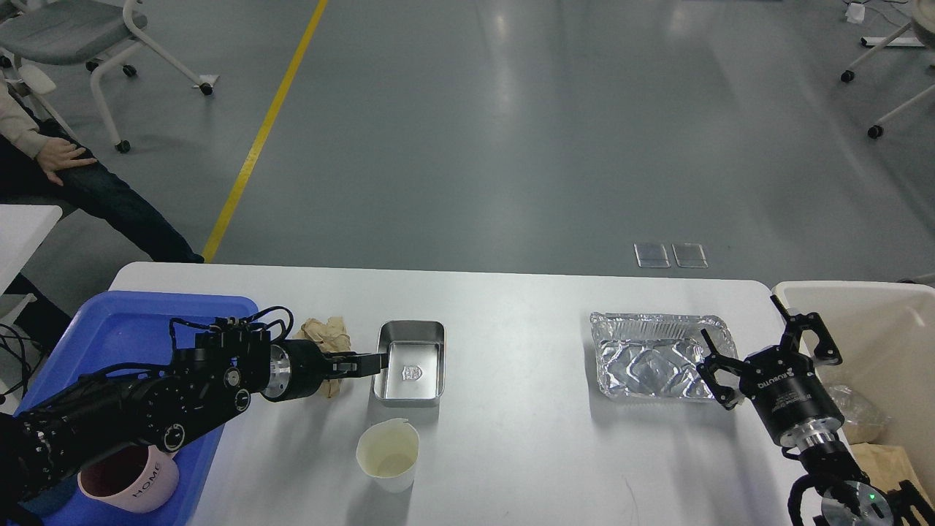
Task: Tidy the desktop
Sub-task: 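Grasp the steel box rim with the left gripper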
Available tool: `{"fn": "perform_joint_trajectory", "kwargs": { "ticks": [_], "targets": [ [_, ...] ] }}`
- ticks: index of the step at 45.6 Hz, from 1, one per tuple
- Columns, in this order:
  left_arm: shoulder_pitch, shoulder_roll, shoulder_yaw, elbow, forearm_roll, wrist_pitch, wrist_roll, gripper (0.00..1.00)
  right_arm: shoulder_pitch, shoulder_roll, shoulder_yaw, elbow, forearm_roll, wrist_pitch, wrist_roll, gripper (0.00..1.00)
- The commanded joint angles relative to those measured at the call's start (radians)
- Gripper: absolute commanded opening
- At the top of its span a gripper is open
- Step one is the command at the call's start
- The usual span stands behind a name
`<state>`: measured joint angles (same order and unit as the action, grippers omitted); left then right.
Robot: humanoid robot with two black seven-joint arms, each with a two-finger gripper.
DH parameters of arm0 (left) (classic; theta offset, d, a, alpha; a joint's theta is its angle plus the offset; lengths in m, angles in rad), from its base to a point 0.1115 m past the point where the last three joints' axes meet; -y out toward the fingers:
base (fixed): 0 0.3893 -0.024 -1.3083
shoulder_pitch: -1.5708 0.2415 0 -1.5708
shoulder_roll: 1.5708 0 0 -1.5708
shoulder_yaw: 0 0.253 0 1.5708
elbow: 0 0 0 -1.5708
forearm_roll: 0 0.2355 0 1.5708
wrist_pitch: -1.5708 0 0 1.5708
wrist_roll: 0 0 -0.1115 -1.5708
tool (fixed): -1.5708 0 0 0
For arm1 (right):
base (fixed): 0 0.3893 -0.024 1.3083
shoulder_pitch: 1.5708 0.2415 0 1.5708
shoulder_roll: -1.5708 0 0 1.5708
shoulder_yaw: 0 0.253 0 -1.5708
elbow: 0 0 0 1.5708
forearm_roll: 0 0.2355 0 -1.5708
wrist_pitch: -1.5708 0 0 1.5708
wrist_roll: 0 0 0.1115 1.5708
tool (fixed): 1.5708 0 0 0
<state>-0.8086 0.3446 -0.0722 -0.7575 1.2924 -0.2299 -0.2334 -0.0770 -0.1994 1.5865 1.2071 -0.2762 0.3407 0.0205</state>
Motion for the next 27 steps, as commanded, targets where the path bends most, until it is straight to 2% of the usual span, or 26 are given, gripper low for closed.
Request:
{"fn": "perform_joint_trajectory", "kwargs": {
  "ticks": [1, 27],
  "targets": [
    [0.002, -0.001, -0.001, 0.012, -0.004, -0.005, -0.003, 0.43, 0.000, 0.000, 0.000, -0.001, 0.000, 0.000, -0.001, 1.00],
    [0.012, -0.075, 0.006, 0.070, -0.004, -0.028, -0.007, 0.37, 0.000, 0.000, -0.002, -0.001, 0.000, 0.001, -0.001, 1.00]
  ]
}}
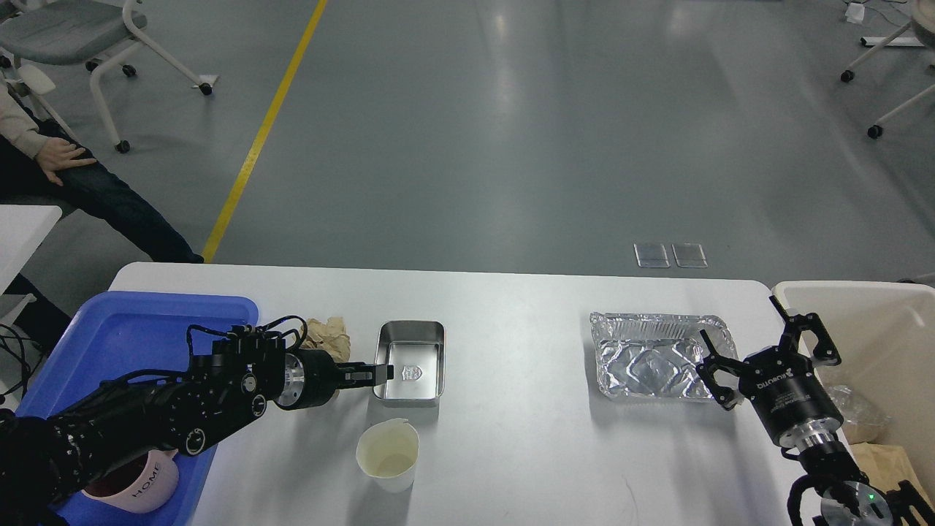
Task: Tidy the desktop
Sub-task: 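Grasp the steel box rim with the left gripper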
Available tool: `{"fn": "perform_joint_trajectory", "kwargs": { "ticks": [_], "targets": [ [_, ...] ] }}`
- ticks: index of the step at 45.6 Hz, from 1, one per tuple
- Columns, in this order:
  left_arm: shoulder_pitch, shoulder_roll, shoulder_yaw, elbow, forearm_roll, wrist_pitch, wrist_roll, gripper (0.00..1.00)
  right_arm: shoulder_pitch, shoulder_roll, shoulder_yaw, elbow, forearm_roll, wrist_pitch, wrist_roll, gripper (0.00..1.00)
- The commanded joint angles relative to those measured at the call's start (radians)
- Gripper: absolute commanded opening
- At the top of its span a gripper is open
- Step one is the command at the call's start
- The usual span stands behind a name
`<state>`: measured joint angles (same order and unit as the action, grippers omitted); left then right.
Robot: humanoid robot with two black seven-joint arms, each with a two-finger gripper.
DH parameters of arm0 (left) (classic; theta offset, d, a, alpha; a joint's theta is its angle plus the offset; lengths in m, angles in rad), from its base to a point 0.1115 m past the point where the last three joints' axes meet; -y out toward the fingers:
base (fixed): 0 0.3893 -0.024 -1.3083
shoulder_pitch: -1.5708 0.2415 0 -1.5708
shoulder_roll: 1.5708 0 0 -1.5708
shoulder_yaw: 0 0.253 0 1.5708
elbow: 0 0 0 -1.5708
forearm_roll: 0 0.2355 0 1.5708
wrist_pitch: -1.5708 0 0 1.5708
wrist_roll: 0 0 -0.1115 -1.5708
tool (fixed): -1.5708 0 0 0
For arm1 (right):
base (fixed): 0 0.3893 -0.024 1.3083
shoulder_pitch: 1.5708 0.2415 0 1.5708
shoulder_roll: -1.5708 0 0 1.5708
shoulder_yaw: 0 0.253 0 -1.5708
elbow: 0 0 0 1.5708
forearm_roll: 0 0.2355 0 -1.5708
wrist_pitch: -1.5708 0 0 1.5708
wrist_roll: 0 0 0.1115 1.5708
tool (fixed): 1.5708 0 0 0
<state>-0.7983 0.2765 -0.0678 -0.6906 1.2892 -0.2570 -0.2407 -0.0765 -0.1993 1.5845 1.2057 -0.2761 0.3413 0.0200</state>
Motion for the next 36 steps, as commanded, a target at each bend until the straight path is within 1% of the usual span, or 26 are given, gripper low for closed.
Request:
{"fn": "perform_joint_trajectory", "kwargs": {
  "ticks": [1, 3, 11, 15, 18, 24, 31, 36],
  "targets": [
    [0.001, -0.006, 0.002, 0.008, 0.001, -0.001, 0.001, 0.37, 0.000, 0.001, 0.000, 0.000, 0.000, 0.001, 0.000, 1.00],
    [0.002, -0.008, 0.002, 0.028, 0.001, -0.001, 0.000, 0.31, 0.000, 0.000, 0.002, 0.000, 0.000, 0.001, 0.000, 1.00],
    [0.005, -0.019, 0.036, 0.051, -0.001, -0.001, -0.014, 0.16, 0.004, 0.011, 0.002, -0.008, 0.000, 0.001, 0.001, 1.00],
    [0.002, -0.017, 0.042, 0.062, -0.013, 0.002, -0.011, 0.15, 0.004, 0.015, 0.002, -0.009, 0.000, 0.001, 0.001, 1.00],
    [0.007, -0.019, 0.042, 0.068, -0.036, 0.007, -0.017, 0.14, 0.004, 0.018, 0.002, -0.009, 0.000, 0.001, 0.001, 1.00],
    [0.005, -0.020, 0.043, 0.069, -0.047, 0.012, -0.025, 0.02, 0.006, 0.021, 0.002, -0.009, 0.000, 0.001, 0.001, 1.00],
    [-0.009, -0.023, 0.040, 0.068, -0.057, 0.016, -0.034, 0.00, 0.006, 0.024, 0.002, -0.009, 0.000, 0.001, 0.001, 1.00],
    [-0.018, -0.031, 0.040, 0.059, -0.077, 0.013, -0.049, 0.00, 0.008, 0.024, 0.002, -0.009, 0.000, 0.001, 0.001, 1.00]
  ]
}}
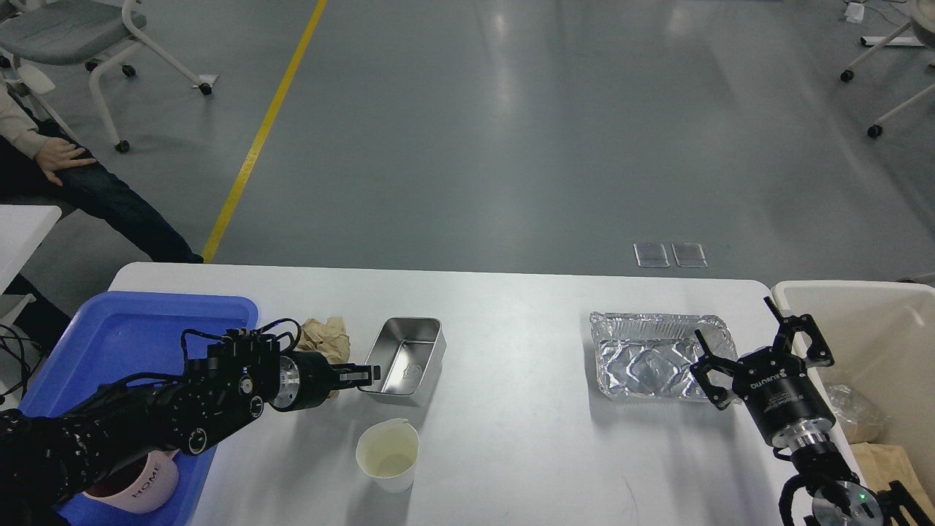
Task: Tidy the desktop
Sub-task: 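Grasp the steel box rim with the left gripper, then lift the steel box and place it in the blue tray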
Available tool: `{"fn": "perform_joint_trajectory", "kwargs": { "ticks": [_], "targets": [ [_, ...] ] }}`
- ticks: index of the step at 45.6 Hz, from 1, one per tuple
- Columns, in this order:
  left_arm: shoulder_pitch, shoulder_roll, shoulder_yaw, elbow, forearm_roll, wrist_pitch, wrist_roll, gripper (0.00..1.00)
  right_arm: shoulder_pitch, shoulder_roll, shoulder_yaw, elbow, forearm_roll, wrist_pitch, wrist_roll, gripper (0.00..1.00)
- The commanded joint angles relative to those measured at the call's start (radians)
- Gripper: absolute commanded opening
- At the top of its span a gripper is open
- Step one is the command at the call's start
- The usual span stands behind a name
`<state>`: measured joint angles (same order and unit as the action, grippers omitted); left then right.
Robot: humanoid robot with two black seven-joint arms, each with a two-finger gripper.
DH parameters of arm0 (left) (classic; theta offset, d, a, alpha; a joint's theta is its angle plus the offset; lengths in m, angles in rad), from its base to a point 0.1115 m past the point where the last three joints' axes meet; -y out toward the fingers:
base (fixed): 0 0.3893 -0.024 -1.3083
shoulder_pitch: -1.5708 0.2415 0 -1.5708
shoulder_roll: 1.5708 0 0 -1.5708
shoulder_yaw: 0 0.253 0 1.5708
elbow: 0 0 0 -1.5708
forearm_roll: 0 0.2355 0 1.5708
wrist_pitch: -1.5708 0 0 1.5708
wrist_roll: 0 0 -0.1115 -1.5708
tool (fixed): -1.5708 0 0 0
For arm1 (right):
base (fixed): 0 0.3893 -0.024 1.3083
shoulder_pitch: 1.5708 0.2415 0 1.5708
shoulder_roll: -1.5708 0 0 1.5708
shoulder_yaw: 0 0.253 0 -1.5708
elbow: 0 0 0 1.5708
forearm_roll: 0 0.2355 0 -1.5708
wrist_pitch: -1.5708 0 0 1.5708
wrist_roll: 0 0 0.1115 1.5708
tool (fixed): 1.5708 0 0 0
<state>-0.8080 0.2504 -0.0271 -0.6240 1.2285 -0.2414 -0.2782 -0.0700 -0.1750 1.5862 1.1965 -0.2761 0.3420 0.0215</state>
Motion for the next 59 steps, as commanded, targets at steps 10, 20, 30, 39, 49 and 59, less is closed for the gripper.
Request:
{"fn": "perform_joint_trajectory", "kwargs": {
  "ticks": [10, 20, 30, 39, 49, 59],
  "targets": [
    [-0.057, 0.038, -0.007, -0.022, -0.023, -0.012, -0.016, 0.00, 0.004, -0.001, -0.002, -0.001, 0.000, 0.000, 0.000, 1.00],
    [-0.095, 0.206, -0.008, -0.170, -0.035, -0.019, -0.010, 0.00, 0.009, 0.012, -0.005, -0.001, 0.000, -0.001, 0.000, 1.00],
    [-0.158, 0.516, -0.004, -0.371, -0.035, -0.055, -0.010, 0.01, 0.009, 0.014, -0.003, -0.001, -0.015, -0.001, 0.000, 1.00],
    [-0.188, 0.733, -0.010, -0.414, -0.027, -0.153, -0.035, 0.02, 0.013, 0.031, -0.008, -0.001, -0.020, -0.001, -0.002, 1.00],
    [-0.180, 0.863, -0.001, -0.427, -0.024, -0.171, -0.058, 0.03, 0.033, 0.031, -0.038, -0.001, -0.026, -0.003, 0.000, 1.00],
    [-0.139, 0.849, 0.004, -0.379, -0.014, -0.159, -0.056, 0.04, 0.033, 0.032, -0.038, -0.001, -0.025, -0.003, 0.000, 1.00]
  ]
}}
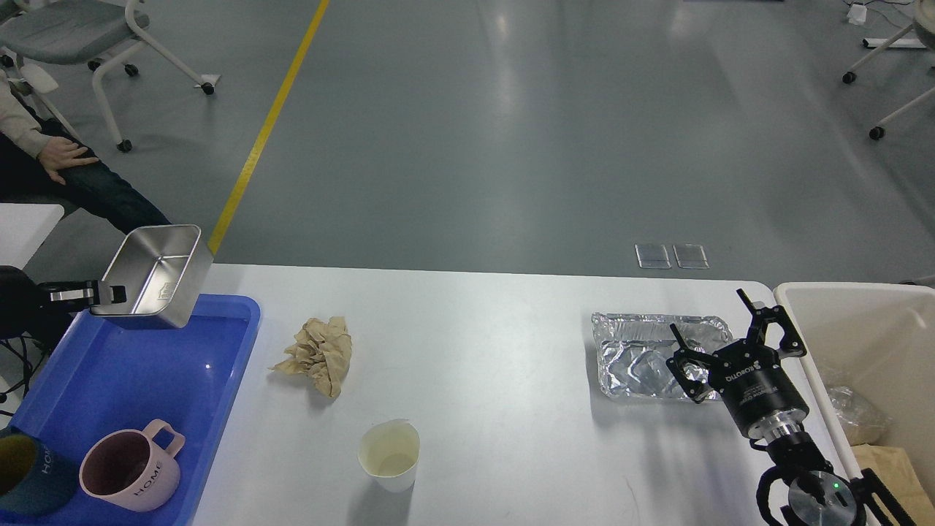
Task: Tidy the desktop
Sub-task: 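Lift the steel box and place it in the blue tray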
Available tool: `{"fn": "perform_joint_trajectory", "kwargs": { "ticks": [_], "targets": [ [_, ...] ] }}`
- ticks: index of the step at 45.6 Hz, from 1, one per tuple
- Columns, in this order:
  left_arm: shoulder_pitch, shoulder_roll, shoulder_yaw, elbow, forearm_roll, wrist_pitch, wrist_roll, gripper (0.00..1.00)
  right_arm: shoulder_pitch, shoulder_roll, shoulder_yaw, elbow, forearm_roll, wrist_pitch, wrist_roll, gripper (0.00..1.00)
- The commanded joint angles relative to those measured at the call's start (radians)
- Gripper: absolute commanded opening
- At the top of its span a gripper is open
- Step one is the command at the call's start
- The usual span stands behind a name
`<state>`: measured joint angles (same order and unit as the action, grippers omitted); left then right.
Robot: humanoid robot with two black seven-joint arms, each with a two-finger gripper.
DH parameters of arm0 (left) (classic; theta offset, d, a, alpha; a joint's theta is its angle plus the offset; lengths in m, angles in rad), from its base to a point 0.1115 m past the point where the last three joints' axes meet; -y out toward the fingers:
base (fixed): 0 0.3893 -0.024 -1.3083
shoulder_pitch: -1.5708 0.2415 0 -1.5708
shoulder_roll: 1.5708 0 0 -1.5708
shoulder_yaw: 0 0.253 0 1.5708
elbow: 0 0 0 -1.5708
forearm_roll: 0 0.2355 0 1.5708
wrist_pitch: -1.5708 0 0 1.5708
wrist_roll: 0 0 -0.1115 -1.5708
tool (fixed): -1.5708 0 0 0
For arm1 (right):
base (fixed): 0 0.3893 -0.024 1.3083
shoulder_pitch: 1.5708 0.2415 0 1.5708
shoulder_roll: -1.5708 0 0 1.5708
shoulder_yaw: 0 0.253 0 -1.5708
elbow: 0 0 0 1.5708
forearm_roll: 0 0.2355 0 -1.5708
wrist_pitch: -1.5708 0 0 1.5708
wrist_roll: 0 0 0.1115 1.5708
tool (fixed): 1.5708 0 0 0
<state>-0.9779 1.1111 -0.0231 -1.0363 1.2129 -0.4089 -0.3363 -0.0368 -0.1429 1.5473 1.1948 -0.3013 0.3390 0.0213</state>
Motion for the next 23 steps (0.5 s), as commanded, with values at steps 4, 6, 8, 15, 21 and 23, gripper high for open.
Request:
{"fn": "perform_joint_trajectory", "kwargs": {
  "ticks": [4, 6, 8, 15, 21, 23],
  "targets": [
    [0.076, -0.031, -0.001, 0.105, -0.003, 0.018, 0.000, 0.05, 0.002, -0.001, 0.000, 0.000, 0.001, 0.000, 0.000, 1.00],
    [0.091, -0.062, -0.001, 0.139, -0.003, 0.022, 0.000, 0.05, 0.002, -0.001, 0.000, -0.001, 0.001, 0.000, 0.000, 1.00],
    [0.099, -0.092, 0.000, 0.171, -0.001, 0.024, -0.001, 0.05, 0.005, -0.001, 0.002, -0.001, 0.001, 0.000, 0.000, 1.00],
    [0.137, -0.134, -0.001, 0.246, -0.003, 0.031, -0.001, 0.06, 0.014, 0.000, 0.002, 0.000, 0.001, -0.002, 0.000, 1.00],
    [0.177, -0.194, 0.002, 0.304, -0.001, 0.067, 0.002, 0.06, 0.012, 0.002, 0.002, 0.000, 0.001, -0.002, 0.000, 1.00],
    [0.200, -0.218, 0.000, 0.340, -0.001, 0.079, 0.003, 0.06, 0.012, 0.003, 0.002, 0.000, 0.001, -0.002, 0.000, 1.00]
  ]
}}
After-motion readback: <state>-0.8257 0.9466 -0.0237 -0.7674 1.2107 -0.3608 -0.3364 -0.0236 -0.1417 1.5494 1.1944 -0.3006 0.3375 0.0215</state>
